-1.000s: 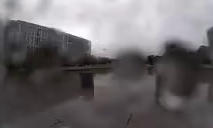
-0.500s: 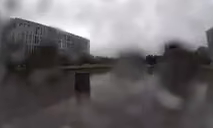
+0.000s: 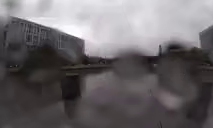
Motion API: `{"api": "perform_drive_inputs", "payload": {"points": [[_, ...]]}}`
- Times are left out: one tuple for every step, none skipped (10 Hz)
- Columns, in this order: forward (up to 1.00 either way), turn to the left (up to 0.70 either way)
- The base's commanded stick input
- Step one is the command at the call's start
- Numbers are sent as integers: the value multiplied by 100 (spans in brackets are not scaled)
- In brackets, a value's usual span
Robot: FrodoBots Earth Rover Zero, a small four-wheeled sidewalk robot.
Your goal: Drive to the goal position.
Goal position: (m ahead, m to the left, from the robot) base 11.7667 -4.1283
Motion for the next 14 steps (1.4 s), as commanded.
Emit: {"api": "perform_drive_inputs", "payload": {"points": [[100,0],[100,-27],[100,-40],[100,-14],[100,0],[100,0],[100,0],[100,0],[100,0],[100,0],[100,0],[100,0],[100,0],[100,0]]}}
